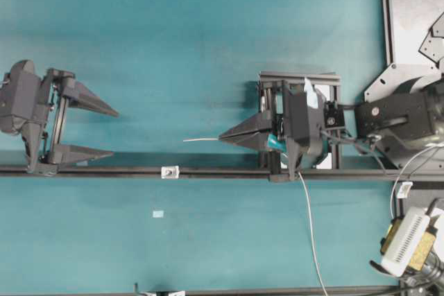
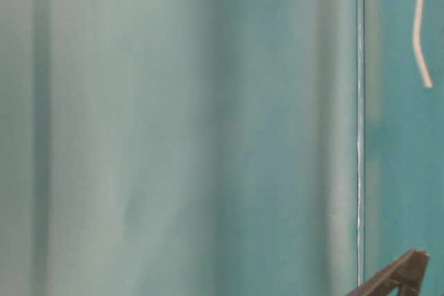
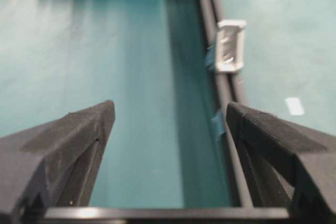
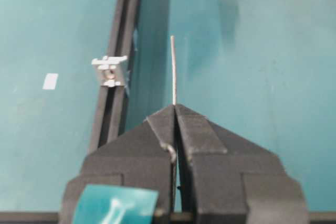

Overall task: Insert the wire into the hole on the right side and pull it with the left arm.
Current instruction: 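Carry the wire down to the white bracket on the lower rail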

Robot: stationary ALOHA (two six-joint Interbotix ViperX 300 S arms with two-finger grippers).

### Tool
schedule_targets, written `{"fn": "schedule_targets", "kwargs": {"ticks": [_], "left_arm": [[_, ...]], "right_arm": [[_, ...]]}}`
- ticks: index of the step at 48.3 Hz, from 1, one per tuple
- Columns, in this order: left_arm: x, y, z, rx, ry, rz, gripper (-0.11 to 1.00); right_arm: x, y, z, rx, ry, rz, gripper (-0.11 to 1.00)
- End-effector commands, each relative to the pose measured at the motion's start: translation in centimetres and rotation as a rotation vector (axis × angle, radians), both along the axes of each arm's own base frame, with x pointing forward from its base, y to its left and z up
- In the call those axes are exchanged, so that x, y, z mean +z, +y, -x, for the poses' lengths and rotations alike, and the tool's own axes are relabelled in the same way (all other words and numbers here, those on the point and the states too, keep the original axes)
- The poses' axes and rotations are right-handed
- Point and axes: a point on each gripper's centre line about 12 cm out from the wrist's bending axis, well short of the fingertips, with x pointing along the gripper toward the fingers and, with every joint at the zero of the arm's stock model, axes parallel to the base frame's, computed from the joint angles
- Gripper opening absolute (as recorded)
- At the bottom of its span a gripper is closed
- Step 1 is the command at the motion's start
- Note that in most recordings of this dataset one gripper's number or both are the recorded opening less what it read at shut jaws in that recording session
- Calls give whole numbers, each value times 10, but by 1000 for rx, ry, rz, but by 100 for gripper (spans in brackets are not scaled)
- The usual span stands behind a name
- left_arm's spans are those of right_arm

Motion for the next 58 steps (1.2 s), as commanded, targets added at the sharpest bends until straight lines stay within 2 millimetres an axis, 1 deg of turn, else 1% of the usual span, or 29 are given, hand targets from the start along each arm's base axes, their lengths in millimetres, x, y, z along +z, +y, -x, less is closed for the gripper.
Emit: {"fn": "schedule_targets", "kwargs": {"ticks": [1,10,19,23,31,41,47,58], "left_arm": [[6,-9,-7,-21,-47,8,83],[-8,-17,-17,-40,-26,5,83],[-19,-18,-25,-39,-46,2,83],[-20,-19,-26,-40,-69,4,83],[-21,-22,-26,-49,-82,4,82],[-20,-31,-33,-72,-95,7,82],[-24,-33,-36,-74,-89,7,82],[-31,-34,-44,-70,-98,7,82]], "right_arm": [[1,9,-1,-26,-32,0,2],[-11,26,1,-75,-34,62,2],[-11,36,1,-100,-48,95,2],[-14,43,2,-89,-42,100,2],[-23,55,-3,-78,-63,128,2],[-33,64,-8,-84,-61,143,2],[-37,68,-5,-81,-62,153,2],[-39,73,4,-104,-91,165,2]]}}
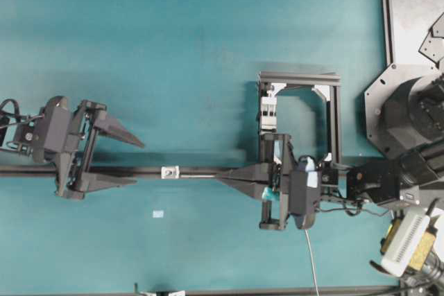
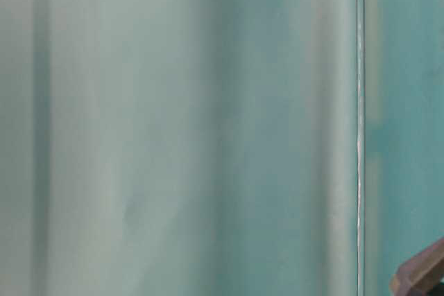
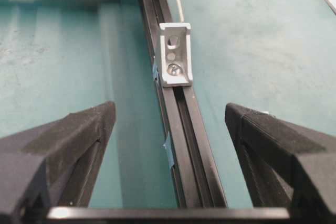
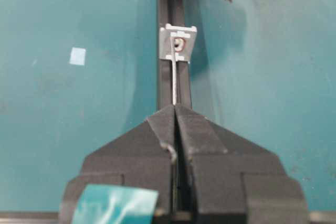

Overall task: Insert the wire into the hole on the right side and pull it with the left arm.
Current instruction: 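Carry the wire down to the white bracket on the lower rail, then push the wire tip through the bracket hole with the right gripper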

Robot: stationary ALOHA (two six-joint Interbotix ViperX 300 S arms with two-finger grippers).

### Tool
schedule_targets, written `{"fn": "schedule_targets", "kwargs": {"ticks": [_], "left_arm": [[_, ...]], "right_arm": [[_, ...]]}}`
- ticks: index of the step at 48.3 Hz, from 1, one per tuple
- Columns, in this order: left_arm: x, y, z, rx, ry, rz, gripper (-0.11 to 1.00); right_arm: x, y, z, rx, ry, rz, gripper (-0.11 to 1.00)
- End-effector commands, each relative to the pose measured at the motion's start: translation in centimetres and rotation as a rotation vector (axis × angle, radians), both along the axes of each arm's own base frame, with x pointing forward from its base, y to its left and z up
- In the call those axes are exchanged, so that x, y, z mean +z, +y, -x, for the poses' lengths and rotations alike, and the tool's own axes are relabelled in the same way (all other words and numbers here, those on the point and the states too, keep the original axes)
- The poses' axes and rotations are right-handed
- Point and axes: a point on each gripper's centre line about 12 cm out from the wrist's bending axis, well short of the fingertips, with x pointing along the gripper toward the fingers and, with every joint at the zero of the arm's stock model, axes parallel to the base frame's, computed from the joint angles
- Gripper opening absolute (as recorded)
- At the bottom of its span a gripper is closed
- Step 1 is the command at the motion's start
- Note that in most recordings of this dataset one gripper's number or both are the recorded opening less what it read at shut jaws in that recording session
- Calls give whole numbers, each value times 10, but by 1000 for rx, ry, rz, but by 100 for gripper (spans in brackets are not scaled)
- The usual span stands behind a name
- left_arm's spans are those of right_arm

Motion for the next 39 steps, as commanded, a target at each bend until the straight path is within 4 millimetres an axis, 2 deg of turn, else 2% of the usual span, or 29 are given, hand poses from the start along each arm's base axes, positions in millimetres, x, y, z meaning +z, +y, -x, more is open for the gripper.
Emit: {"fn": "schedule_targets", "kwargs": {"ticks": [1,39], "left_arm": [[6,-3,-5,-3,-38,7,82],[0,-5,-20,0,-54,12,82]], "right_arm": [[5,3,1,-5,-36,0,2],[-10,1,0,-33,-31,39,2]]}}
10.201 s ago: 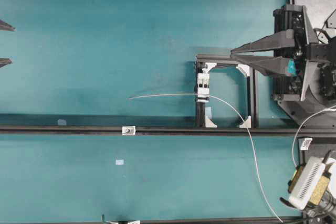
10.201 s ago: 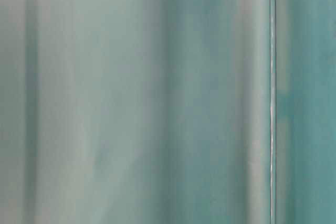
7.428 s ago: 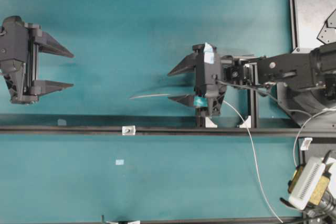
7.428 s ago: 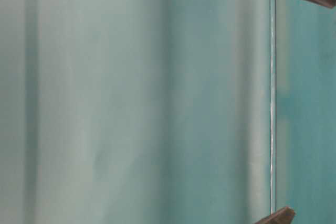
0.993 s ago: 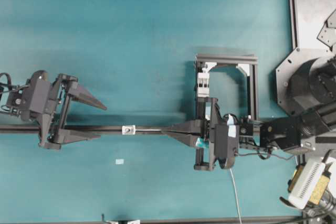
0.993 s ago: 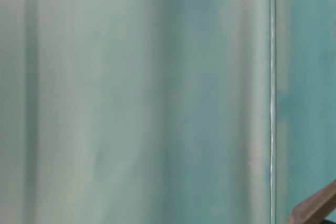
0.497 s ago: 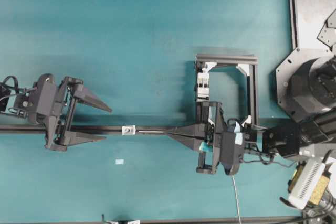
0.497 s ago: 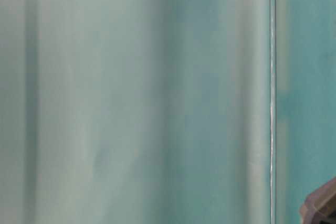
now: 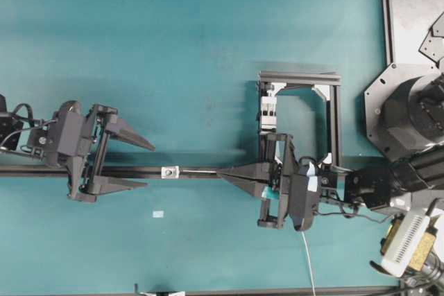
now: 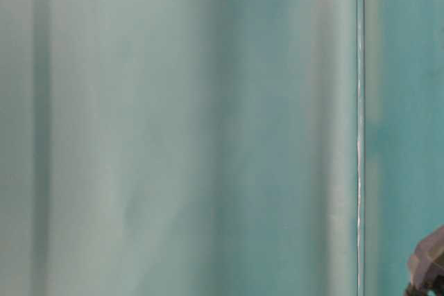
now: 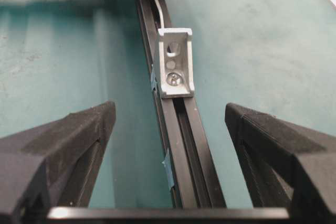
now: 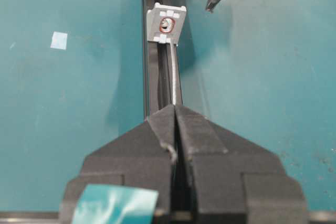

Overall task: Insert the wire into the hole on the right side and pull it with the left arm.
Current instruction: 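Push the wire tip through the bracket hole with the right gripper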

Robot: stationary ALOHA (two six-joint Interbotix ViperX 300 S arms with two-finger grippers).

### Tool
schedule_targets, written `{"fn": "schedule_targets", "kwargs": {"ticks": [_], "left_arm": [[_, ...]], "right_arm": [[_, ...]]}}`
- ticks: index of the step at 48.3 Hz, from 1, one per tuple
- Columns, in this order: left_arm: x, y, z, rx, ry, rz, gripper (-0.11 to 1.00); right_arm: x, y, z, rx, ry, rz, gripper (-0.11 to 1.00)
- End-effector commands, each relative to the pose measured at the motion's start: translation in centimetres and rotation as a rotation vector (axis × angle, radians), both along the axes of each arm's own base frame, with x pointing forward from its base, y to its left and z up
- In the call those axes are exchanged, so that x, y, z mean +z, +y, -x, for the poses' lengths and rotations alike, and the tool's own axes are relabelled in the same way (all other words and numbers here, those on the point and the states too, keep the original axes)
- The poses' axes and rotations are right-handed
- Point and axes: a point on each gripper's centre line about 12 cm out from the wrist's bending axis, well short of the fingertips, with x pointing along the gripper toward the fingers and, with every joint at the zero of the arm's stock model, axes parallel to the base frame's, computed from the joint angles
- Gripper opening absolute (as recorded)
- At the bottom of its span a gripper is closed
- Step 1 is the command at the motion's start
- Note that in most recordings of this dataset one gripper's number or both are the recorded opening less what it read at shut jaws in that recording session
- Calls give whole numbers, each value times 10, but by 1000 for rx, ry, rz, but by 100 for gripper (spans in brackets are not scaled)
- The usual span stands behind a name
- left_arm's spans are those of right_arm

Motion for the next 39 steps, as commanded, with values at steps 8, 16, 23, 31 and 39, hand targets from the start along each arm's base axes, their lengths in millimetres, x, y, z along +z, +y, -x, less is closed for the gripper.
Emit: {"fn": "schedule_targets", "kwargs": {"ticks": [8,16,23,31,39], "left_arm": [[9,-1,-5,3,-36,9,82],[9,0,-5,5,-34,9,82],[9,0,-5,5,-34,9,82],[8,0,-5,3,-34,10,82],[8,0,-5,3,-32,10,82]], "right_arm": [[6,2,-2,-3,-32,-9,2],[6,3,-3,-1,-34,-10,2],[6,3,-3,-2,-35,-10,2],[6,4,-4,-3,-36,-10,2],[6,6,-7,-4,-45,-9,2]]}}
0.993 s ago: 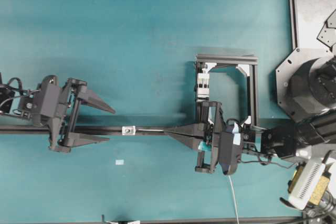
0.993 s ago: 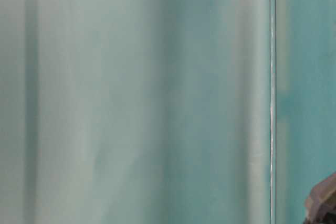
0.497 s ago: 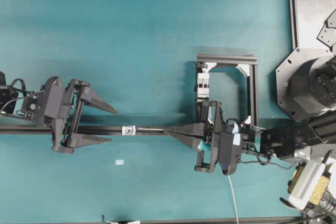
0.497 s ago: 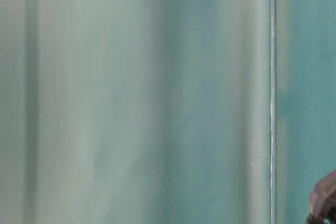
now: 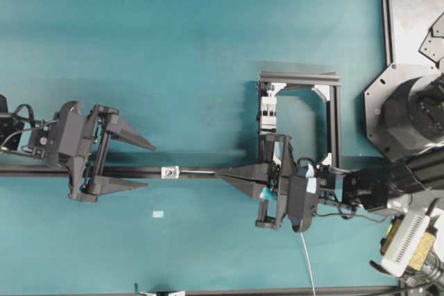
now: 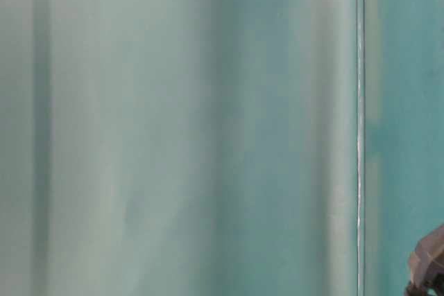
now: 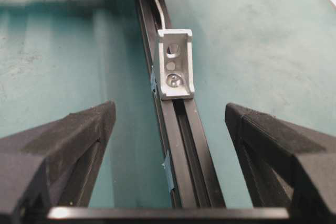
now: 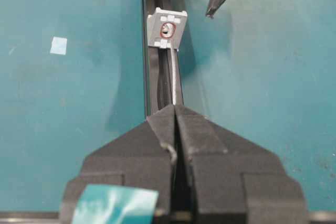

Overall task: Insert the wire into the hole on the right side and pull it with the left arm.
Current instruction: 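Push the wire tip through the bracket hole with the right gripper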

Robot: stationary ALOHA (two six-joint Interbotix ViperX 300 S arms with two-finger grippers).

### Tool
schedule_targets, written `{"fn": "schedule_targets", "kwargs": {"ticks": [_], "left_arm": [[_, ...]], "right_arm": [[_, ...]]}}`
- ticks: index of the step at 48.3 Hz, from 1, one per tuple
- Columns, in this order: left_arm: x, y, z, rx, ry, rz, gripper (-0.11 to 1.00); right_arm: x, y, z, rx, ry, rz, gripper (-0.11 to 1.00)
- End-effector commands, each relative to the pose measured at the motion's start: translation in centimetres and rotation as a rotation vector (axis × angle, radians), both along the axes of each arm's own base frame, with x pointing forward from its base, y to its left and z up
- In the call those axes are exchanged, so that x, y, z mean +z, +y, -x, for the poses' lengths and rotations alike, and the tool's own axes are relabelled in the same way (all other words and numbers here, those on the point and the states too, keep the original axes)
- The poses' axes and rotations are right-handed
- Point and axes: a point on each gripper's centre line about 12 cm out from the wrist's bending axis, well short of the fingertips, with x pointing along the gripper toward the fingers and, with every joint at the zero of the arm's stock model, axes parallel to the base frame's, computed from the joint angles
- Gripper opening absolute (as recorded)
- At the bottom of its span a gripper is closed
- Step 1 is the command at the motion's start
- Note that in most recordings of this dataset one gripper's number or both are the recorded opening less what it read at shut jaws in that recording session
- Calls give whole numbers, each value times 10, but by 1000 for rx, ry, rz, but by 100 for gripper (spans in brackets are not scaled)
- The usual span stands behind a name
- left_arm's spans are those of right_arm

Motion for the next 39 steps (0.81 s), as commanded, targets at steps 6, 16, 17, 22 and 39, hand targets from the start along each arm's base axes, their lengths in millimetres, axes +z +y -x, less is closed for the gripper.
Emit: {"fn": "schedule_targets", "kwargs": {"ticks": [6,16,17,22,39], "left_arm": [[8,-1,-3,2,-30,7,82],[8,-1,-4,2,-31,8,82],[8,-1,-4,2,-31,8,82],[8,-1,-4,2,-31,8,82],[8,-1,-4,1,-33,7,82]], "right_arm": [[7,5,-5,-3,-38,-15,2],[6,4,-7,-10,-43,-12,2],[6,4,-8,-12,-43,-12,2],[5,3,-9,-15,-42,-11,2],[4,-1,-14,-33,-44,-12,2]]}}
